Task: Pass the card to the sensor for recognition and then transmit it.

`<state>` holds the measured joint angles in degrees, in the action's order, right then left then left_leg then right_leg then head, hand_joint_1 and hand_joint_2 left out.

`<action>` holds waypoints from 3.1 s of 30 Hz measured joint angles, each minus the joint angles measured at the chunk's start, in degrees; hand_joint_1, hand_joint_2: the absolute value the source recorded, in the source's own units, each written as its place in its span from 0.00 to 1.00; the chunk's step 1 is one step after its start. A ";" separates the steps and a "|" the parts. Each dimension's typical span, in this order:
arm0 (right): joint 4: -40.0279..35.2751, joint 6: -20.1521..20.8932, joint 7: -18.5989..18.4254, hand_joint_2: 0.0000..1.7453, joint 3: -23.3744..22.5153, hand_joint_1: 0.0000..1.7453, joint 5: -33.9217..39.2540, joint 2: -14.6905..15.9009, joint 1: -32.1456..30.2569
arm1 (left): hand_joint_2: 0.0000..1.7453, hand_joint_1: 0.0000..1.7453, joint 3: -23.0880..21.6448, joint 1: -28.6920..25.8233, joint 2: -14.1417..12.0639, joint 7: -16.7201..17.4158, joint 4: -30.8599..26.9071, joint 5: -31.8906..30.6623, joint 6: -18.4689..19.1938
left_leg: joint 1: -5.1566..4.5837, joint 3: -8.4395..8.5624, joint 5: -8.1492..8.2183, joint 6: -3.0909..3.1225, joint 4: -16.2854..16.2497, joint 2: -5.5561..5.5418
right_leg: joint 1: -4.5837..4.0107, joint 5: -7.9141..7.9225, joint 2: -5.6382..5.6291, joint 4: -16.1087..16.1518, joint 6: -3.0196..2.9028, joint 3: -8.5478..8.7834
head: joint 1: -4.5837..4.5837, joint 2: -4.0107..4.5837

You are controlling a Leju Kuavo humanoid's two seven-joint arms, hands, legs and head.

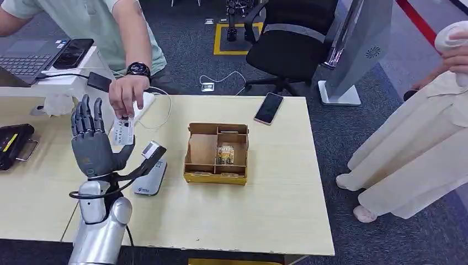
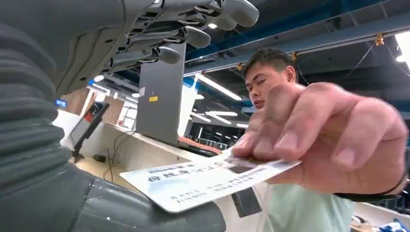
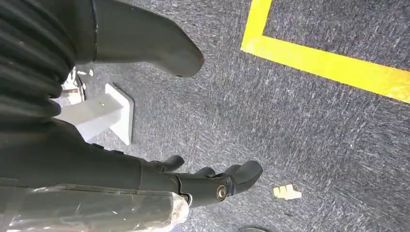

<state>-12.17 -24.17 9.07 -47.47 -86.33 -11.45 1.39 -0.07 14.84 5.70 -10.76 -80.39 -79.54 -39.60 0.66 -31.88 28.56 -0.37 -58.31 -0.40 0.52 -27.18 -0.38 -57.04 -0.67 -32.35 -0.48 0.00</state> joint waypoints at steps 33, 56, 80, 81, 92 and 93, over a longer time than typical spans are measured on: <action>0.04 0.02 0.39 1.00 0.00 0.00 0.15 0.02 0.01 | 1.00 1.00 0.02 0.03 2.10 -4.33 0.00 1.35 -0.02 | 0.00 -0.01 0.00 0.00 0.00 0.00 | 0.00 0.00 0.00 0.00 0.00 0.00 | 0.00 0.00; 0.07 0.02 0.26 1.00 0.00 0.00 0.17 0.00 0.06 | 1.00 1.00 -1.07 0.02 1.47 -2.42 2.80 10.47 0.00 | 0.00 -0.01 0.00 0.00 0.00 0.00 | 0.00 0.00 0.01 0.00 0.00 0.00 | 0.00 0.00; 0.18 -0.04 0.63 1.00 0.00 0.00 0.15 0.02 0.03 | 1.00 1.00 2.43 -5.64 1.40 -16.13 -3.96 -1.60 0.09 | -0.01 -0.03 0.00 0.00 0.00 0.00 | 0.01 0.00 0.01 0.00 0.00 0.01 | 0.00 0.00; 0.22 -0.09 0.72 1.00 0.00 0.00 0.15 0.04 0.04 | 1.00 1.00 2.95 -5.88 1.53 -15.84 -4.99 -3.20 0.09 | -0.01 -0.03 0.00 0.00 0.00 0.00 | 0.01 0.00 0.01 0.00 0.00 0.01 | -0.02 0.00; 0.42 -0.09 1.14 1.00 0.00 0.00 0.94 0.35 0.23 | 1.00 1.00 -3.94 -6.95 -6.05 5.60 -7.08 -10.32 0.04 | 0.02 -0.02 0.00 0.00 0.00 0.00 | -0.01 0.00 0.02 0.00 0.00 0.01 | -0.02 0.00; 0.44 -0.07 1.18 1.00 0.00 0.00 0.94 0.37 0.26 | 1.00 1.00 -5.09 -7.04 -7.09 7.49 -7.08 -10.32 0.04 | 0.01 -0.02 0.00 0.00 0.00 0.00 | -0.01 0.00 0.01 0.00 0.00 0.01 | -0.04 0.00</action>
<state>-11.74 -24.24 10.25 -47.47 -85.40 -11.08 1.65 -5.15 7.80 -1.39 -3.27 -87.47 -89.85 -39.56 0.67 -31.90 28.56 -0.37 -58.31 -0.40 0.51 -27.18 -0.37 -57.05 -0.67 -32.34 -0.52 0.00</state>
